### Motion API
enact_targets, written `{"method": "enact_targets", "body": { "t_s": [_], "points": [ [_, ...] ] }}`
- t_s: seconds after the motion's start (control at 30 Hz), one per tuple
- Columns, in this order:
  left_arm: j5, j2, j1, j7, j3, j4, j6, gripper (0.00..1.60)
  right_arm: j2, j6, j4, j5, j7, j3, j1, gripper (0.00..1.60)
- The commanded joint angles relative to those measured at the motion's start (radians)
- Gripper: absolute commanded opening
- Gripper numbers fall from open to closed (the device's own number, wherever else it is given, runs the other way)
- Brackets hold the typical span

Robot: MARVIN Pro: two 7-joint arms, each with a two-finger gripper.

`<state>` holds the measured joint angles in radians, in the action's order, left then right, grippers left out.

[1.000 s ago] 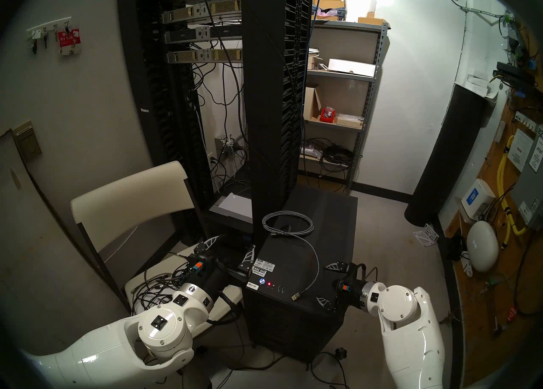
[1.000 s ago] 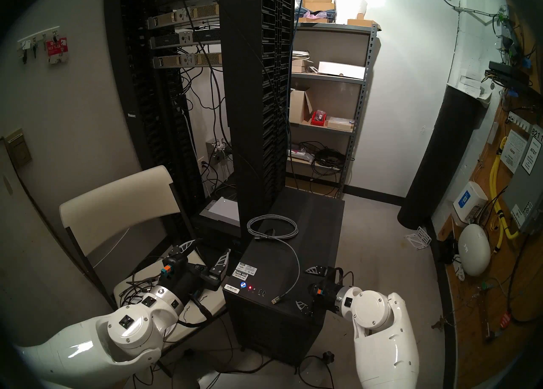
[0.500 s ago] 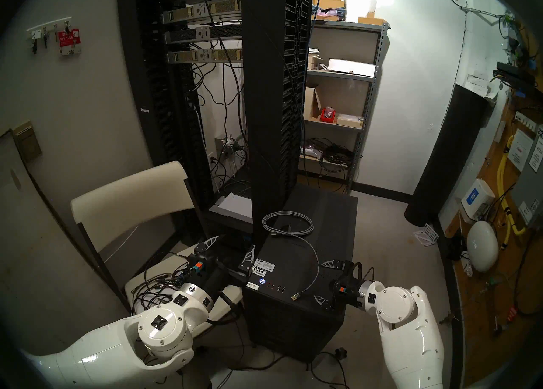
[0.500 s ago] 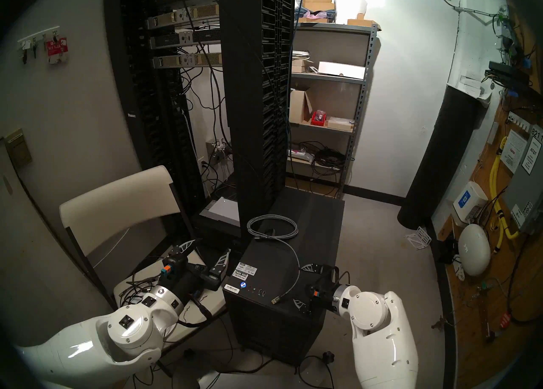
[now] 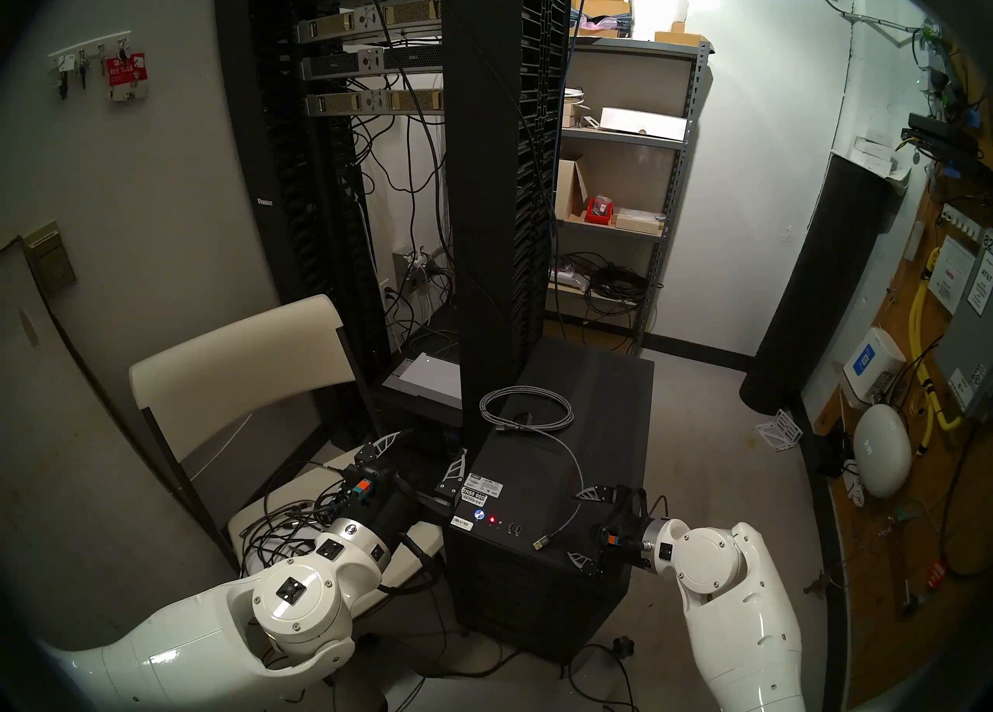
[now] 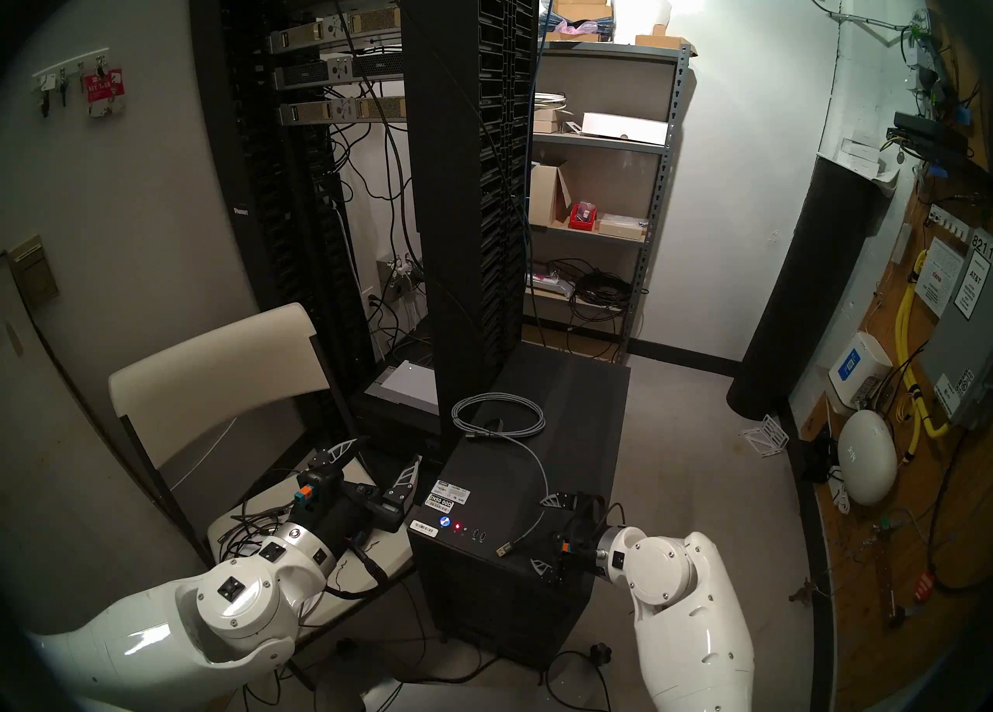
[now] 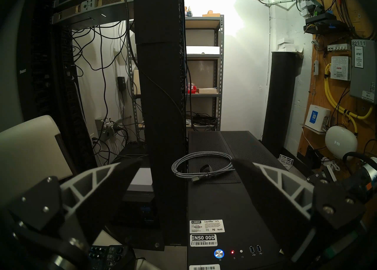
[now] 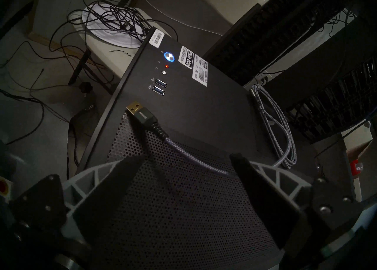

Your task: Insert the cable into the workstation's USB slot

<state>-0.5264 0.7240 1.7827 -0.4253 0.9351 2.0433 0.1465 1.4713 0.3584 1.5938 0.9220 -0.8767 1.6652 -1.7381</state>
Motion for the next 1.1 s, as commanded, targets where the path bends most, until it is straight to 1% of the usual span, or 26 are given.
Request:
{"method": "enact_targets", "body": {
  "t_s": [0.0, 0.1, 0.23, 0.27, 0.3, 0.37, 0.4, 0.43, 0.47, 0.5, 0.57, 0.6, 0.7, 0.8, 0.87, 0.93, 0.97, 1.0, 1.03, 1.07],
  "points": [
    [-0.001, 0.000, -0.002, -0.002, 0.004, 0.015, 0.002, 1.60, 0.002, 0.008, 0.011, 0.007, 0.013, -0.009, 0.037, 1.60],
    [-0.001, 0.000, -0.002, -0.002, 0.004, 0.015, 0.002, 1.60, 0.004, 0.008, 0.011, 0.013, 0.013, -0.013, 0.040, 1.60],
    [-0.001, 0.000, -0.002, -0.002, 0.004, 0.015, 0.002, 1.60, 0.006, 0.008, 0.003, 0.020, 0.012, -0.019, 0.045, 1.55],
    [-0.001, 0.000, -0.002, -0.002, 0.004, 0.015, 0.002, 1.60, 0.006, 0.008, 0.000, 0.022, 0.010, -0.021, 0.048, 1.46],
    [-0.001, 0.000, -0.002, -0.002, 0.004, 0.015, 0.002, 1.60, 0.008, 0.010, -0.014, 0.029, 0.015, -0.025, 0.056, 1.42],
    [-0.001, 0.000, -0.002, -0.002, 0.004, 0.015, 0.002, 1.60, 0.008, 0.011, -0.020, 0.030, 0.013, -0.027, 0.061, 1.41],
    [-0.001, 0.000, -0.002, -0.002, 0.004, 0.015, 0.002, 1.60, 0.008, 0.012, -0.025, 0.032, 0.015, -0.028, 0.064, 1.34],
    [-0.001, 0.000, -0.002, -0.002, 0.004, 0.015, 0.002, 1.60, 0.009, 0.013, -0.031, 0.032, 0.014, -0.029, 0.069, 1.18],
    [-0.001, 0.000, -0.002, -0.002, 0.004, 0.015, 0.002, 1.60, 0.009, 0.013, -0.035, 0.033, 0.014, -0.030, 0.072, 1.18],
    [-0.001, 0.000, -0.002, -0.002, 0.004, 0.015, 0.002, 1.60, 0.009, 0.014, -0.039, 0.034, 0.014, -0.031, 0.076, 0.98],
    [-0.001, 0.000, -0.002, -0.002, 0.004, 0.015, 0.002, 1.60, 0.008, 0.017, -0.045, 0.037, 0.015, -0.033, 0.081, 0.99],
    [-0.001, 0.000, -0.002, -0.002, 0.004, 0.015, 0.002, 1.60, 0.007, 0.018, -0.047, 0.036, 0.015, -0.033, 0.082, 0.75],
    [-0.001, 0.000, -0.002, -0.002, 0.004, 0.015, 0.002, 1.60, 0.007, 0.020, -0.051, 0.034, 0.015, -0.031, 0.086, 0.74],
    [-0.001, 0.000, -0.002, -0.002, 0.004, 0.015, 0.002, 1.60, 0.006, 0.021, -0.054, 0.033, 0.015, -0.029, 0.087, 0.77],
    [-0.001, 0.000, -0.002, -0.002, 0.004, 0.015, 0.002, 1.60, 0.006, 0.021, -0.055, 0.032, 0.016, -0.027, 0.087, 0.75],
    [-0.001, 0.000, -0.001, -0.002, 0.004, 0.015, 0.002, 1.60, 0.005, 0.023, -0.055, 0.030, 0.016, -0.025, 0.087, 0.70],
    [-0.001, 0.000, -0.001, -0.002, 0.004, 0.015, 0.002, 1.60, 0.005, 0.024, -0.054, 0.029, 0.015, -0.024, 0.086, 0.65],
    [-0.001, 0.000, -0.001, -0.002, 0.004, 0.015, 0.002, 1.60, 0.004, 0.025, -0.052, 0.026, 0.014, -0.022, 0.084, 0.55],
    [-0.001, 0.000, -0.001, -0.002, 0.004, 0.015, 0.002, 1.60, 0.003, 0.026, -0.051, 0.023, 0.012, -0.019, 0.081, 0.39],
    [-0.001, 0.000, -0.001, -0.002, 0.004, 0.015, 0.002, 1.60, 0.001, 0.028, -0.050, 0.021, 0.012, -0.016, 0.078, 0.30]
  ]
}}
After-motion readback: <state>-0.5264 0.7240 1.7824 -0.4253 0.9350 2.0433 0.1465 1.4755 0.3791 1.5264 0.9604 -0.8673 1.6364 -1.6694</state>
